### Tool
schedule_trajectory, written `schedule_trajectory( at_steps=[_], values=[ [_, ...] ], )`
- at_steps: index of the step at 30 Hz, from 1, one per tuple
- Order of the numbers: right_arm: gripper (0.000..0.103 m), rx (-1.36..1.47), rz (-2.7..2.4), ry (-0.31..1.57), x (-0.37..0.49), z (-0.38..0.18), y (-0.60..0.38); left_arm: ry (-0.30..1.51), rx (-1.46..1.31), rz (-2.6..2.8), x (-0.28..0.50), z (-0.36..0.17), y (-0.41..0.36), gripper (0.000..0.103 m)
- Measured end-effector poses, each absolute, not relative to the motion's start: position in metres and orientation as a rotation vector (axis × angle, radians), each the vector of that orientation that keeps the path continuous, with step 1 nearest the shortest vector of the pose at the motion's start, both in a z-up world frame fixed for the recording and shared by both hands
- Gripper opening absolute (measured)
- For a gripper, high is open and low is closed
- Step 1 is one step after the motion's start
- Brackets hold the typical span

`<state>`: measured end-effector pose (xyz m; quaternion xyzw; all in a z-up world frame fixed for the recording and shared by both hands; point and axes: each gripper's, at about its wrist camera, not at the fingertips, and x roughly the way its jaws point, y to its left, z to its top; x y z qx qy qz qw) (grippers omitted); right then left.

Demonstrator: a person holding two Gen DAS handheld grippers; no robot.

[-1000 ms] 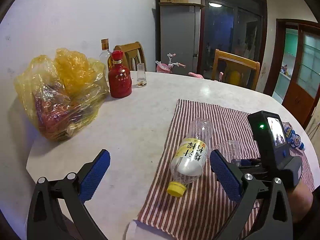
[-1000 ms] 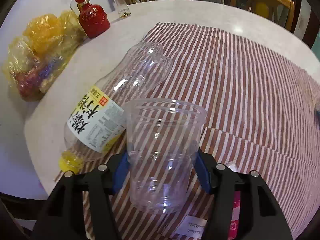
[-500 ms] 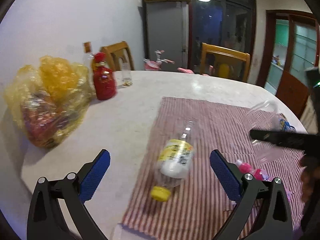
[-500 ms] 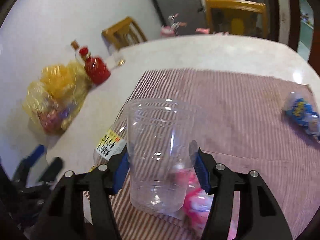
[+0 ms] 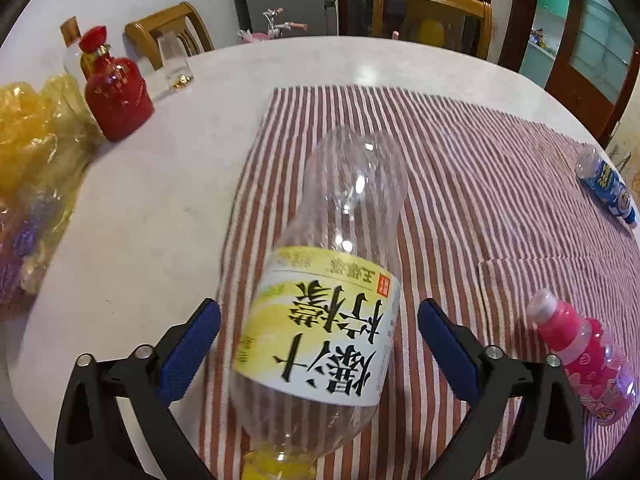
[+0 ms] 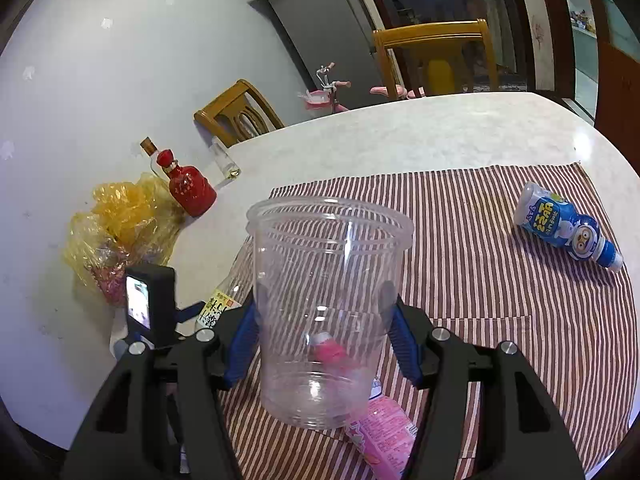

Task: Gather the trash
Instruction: 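Grasp the clear bottle with yellow label with the left tool, then carry the cup and bottle with both tools over the black bin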

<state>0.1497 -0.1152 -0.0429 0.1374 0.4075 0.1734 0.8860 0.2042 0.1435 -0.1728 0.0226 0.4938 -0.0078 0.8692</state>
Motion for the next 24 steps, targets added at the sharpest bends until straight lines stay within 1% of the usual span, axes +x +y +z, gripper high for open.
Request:
schedule_trajectory(
  at_steps=[1, 2, 7, 10, 18, 24],
  values=[
    [0.058, 0.289, 0.363, 0.848, 0.150, -0.043, -0.116, 1.031, 0.037, -0.023, 0.205, -0.174, 0.144, 0.074],
    [0.058, 0.294, 0.364, 0.848, 0.150, -0.044, -0.117, 1.035, 0.029, -0.019, 0.206, -0.176, 0.144, 0.073],
    [0.058, 0.307, 0.366, 0.852, 0.150, -0.046, -0.121, 1.034, 0.021, -0.039, 0.207, -0.175, 0.143, 0.068],
    [0.058, 0.311, 0.365, 0.851, 0.149, -0.046, -0.123, 0.997, 0.017, -0.031, 0.204, -0.170, 0.141, 0.066],
    [0.058, 0.319, 0.368, 0.856, 0.147, -0.048, -0.125, 0.913, 0.001, -0.045, 0.185, -0.146, 0.125, 0.065],
    [0.058, 0.318, 0.364, 0.848, 0.141, -0.047, -0.129, 0.819, -0.021, -0.076, 0.160, -0.112, 0.102, 0.065]
  ],
)
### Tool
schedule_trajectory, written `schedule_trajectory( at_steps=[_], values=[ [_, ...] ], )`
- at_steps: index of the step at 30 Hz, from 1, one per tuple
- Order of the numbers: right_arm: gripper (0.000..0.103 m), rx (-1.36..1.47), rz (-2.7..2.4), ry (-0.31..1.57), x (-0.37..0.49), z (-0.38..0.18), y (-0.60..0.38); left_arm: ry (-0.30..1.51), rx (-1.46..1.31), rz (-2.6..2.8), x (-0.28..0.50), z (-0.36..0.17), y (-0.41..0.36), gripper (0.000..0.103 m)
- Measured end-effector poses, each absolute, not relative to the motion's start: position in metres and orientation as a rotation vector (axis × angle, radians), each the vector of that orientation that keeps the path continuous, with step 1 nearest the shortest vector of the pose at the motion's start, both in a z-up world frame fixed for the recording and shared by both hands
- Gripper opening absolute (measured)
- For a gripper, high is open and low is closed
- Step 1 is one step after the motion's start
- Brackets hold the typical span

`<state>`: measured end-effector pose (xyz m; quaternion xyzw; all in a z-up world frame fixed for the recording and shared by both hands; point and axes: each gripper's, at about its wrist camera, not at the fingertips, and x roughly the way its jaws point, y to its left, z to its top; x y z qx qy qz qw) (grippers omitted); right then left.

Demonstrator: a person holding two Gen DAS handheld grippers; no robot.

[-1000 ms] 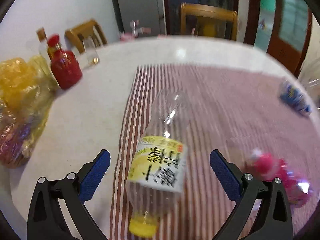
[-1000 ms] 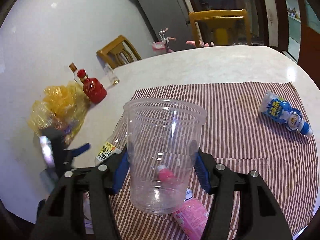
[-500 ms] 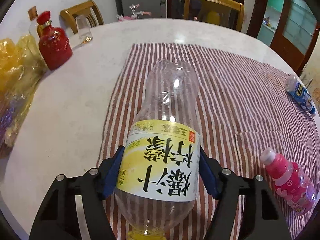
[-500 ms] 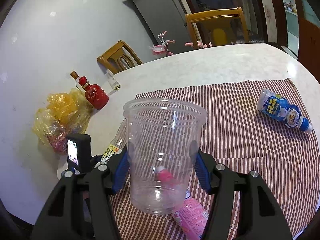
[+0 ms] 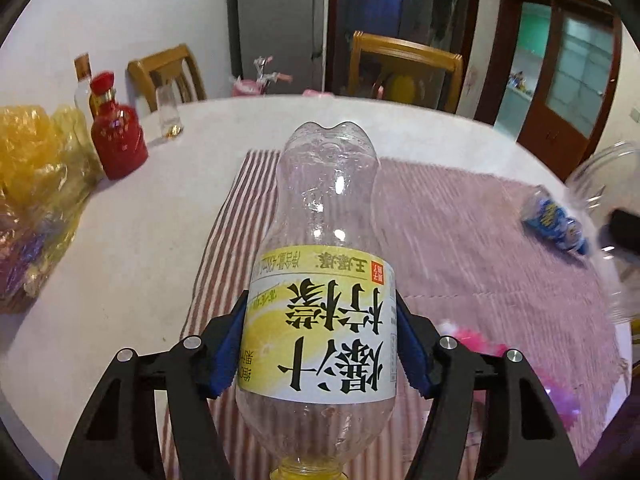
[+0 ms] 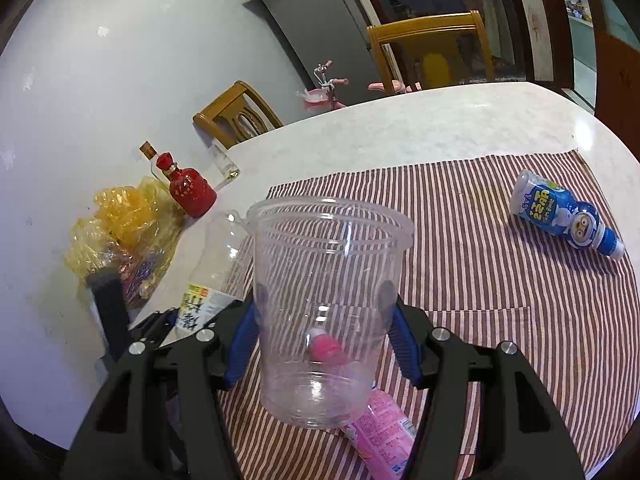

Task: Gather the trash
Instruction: 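Carry the cup and bottle with both tools over the black bin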

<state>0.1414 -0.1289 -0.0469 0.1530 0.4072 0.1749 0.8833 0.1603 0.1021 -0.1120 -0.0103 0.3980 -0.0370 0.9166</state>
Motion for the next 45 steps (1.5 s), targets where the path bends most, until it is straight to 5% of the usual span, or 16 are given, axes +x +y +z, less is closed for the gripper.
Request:
schedule_trajectory(
  at_steps=[19, 45],
  values=[
    [0.058, 0.358, 0.165, 0.603, 0.084, 0.020, -0.243, 0.517, 0.039, -0.350, 0.082, 0.018, -0.020, 0.064],
    [0.058, 0.629, -0.530, 0.530, -0.064, -0.052, -0.536, 0.458, 0.196, -0.847, 0.049, 0.022, -0.282, 0.064]
  ],
)
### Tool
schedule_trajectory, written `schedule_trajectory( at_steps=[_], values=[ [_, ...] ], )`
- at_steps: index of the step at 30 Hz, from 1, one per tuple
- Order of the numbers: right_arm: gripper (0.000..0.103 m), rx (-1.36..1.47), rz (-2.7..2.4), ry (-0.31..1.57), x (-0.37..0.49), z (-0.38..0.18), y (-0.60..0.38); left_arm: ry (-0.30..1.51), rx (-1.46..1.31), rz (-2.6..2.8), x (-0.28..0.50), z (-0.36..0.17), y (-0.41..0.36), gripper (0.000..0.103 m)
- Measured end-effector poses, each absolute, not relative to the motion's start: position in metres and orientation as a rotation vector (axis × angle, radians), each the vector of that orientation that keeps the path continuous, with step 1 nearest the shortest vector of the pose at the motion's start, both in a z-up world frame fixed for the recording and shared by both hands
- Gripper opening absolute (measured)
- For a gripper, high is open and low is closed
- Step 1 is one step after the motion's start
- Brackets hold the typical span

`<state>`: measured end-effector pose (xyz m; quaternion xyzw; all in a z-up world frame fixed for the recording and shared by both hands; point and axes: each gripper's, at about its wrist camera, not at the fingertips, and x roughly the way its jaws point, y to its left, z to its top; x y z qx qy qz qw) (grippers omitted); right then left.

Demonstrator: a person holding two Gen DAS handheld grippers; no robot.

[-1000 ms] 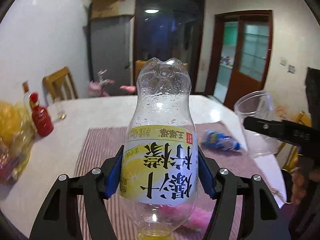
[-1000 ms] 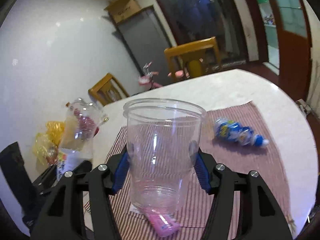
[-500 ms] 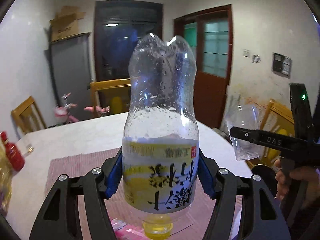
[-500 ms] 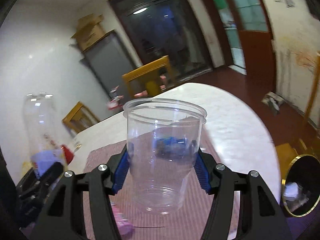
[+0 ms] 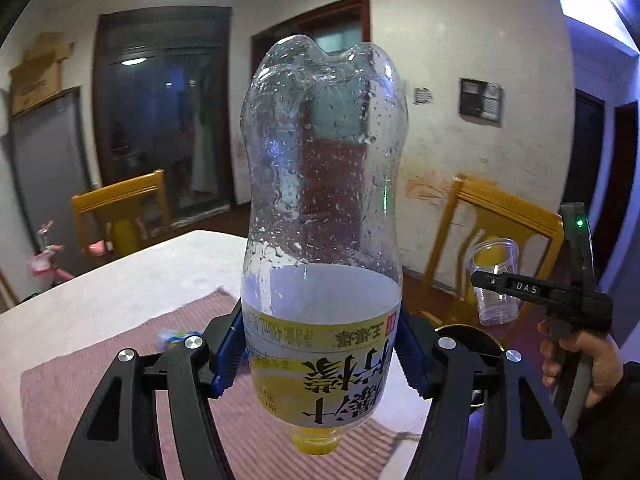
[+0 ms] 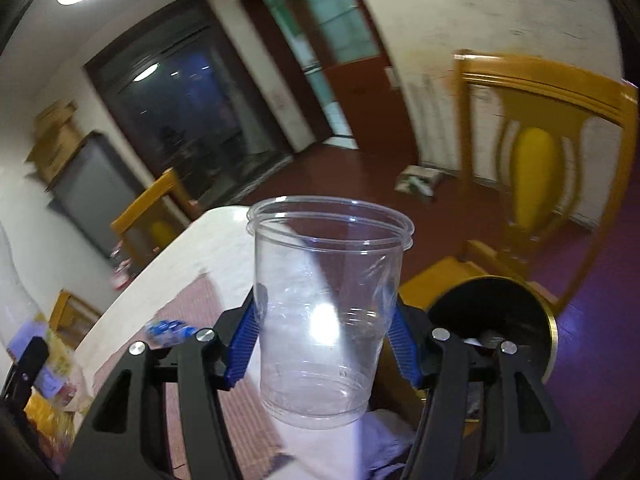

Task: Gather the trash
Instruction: 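Carry the cup and bottle with both tools over the black bin, then open the right tool over the bin while the left tool releases the bottle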

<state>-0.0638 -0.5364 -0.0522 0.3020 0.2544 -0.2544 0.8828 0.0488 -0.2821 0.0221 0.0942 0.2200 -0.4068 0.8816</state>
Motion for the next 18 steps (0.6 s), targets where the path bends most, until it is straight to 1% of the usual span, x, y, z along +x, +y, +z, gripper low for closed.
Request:
schedule_trajectory(
  at_steps=[3, 5, 12, 13, 14, 15, 16, 17, 18],
  values=[
    [0.058, 0.633, -0.619, 0.559, -0.075, -0.070, -0.559, 0.466, 0.201, -0.881, 0.044, 0.017, -0.294, 0.064],
    [0.058, 0.638, -0.691, 0.610, -0.082, -0.092, -0.579, 0.469, 0.208, -0.898, 0.039, 0.013, -0.301, 0.064],
    [0.059, 0.713, -0.846, 0.870, -0.081, -0.211, -0.631, 0.484, 0.232, -0.911, 0.041, 0.005, -0.312, 0.064],
    [0.060, 0.730, -0.849, 0.898, -0.080, -0.224, -0.636, 0.486, 0.238, -0.913, 0.042, 0.004, -0.313, 0.064],
    [0.063, 0.755, -0.852, 0.938, -0.079, -0.239, -0.642, 0.487, 0.243, -0.914, 0.042, 0.004, -0.316, 0.064],
    [0.063, 0.776, -0.867, 0.978, -0.079, -0.250, -0.647, 0.488, 0.248, -0.916, 0.041, 0.004, -0.317, 0.064],
    [0.069, 0.793, -0.891, 1.010, -0.080, -0.258, -0.651, 0.491, 0.252, -0.919, 0.041, 0.003, -0.319, 0.064],
    [0.072, 0.803, -0.918, 1.012, -0.084, -0.261, -0.652, 0.492, 0.253, -0.923, 0.042, 0.004, -0.320, 0.064],
    [0.073, 0.805, -0.926, 0.997, -0.086, -0.259, -0.651, 0.494, 0.255, -0.928, 0.045, 0.006, -0.319, 0.064]
  ],
)
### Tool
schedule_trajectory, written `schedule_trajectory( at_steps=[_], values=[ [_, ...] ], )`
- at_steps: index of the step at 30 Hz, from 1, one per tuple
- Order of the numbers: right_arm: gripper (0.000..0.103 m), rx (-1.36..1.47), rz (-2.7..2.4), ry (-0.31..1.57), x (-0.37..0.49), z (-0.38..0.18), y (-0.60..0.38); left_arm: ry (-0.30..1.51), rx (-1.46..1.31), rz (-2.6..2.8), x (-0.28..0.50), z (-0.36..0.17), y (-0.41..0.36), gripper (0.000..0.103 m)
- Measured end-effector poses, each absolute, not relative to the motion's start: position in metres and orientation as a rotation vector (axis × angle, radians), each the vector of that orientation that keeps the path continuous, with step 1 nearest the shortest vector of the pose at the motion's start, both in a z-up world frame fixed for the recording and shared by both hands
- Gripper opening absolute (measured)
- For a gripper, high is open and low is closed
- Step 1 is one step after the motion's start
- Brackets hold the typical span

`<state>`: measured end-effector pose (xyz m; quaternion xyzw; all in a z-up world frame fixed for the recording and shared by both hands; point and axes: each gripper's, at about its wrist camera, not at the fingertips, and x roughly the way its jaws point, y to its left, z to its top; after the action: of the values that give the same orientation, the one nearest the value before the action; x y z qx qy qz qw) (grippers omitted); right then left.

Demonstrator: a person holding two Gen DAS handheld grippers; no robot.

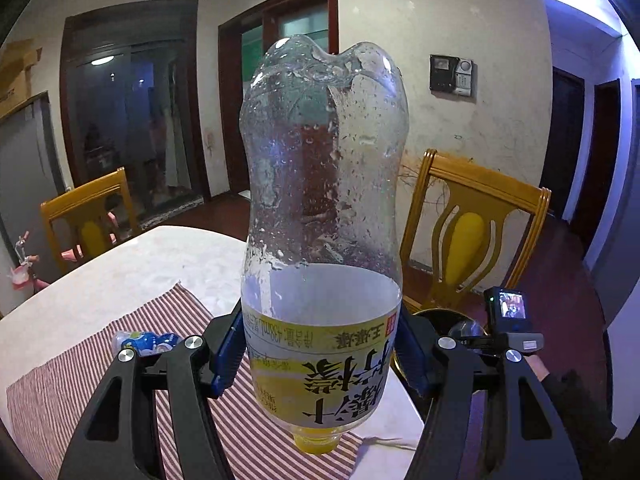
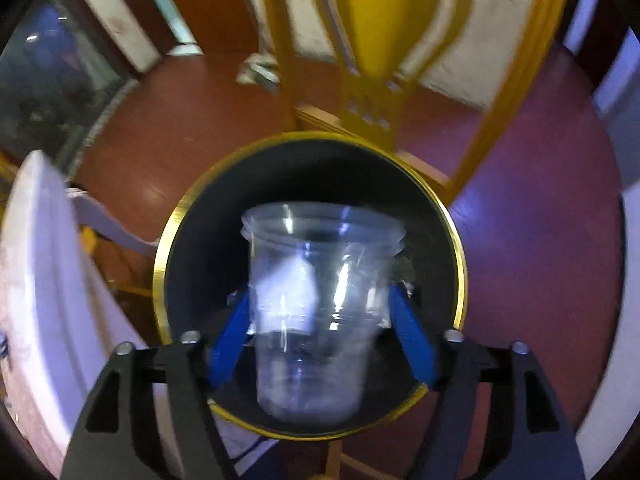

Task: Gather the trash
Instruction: 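Open the right tool over the bin while the left tool releases the bottle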

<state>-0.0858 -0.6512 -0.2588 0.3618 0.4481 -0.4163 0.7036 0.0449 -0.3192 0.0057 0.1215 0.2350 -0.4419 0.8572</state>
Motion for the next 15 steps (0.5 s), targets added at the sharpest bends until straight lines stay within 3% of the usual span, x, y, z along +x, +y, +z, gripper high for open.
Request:
schedule_trajectory(
  at_steps=[4, 15],
  values=[
    [0.082, 0.816, -0.950, 0.920, -0.101, -0.244, -0.650, 0.507, 0.269, -0.961, 0.048, 0.004, -0.329, 0.064],
    [0.082, 0.900, -0.970, 0.683, -0.154, -0.197, -0.665, 0.581, 0.300, -1.171, 0.031, -0.038, -0.399, 0.064]
  ],
)
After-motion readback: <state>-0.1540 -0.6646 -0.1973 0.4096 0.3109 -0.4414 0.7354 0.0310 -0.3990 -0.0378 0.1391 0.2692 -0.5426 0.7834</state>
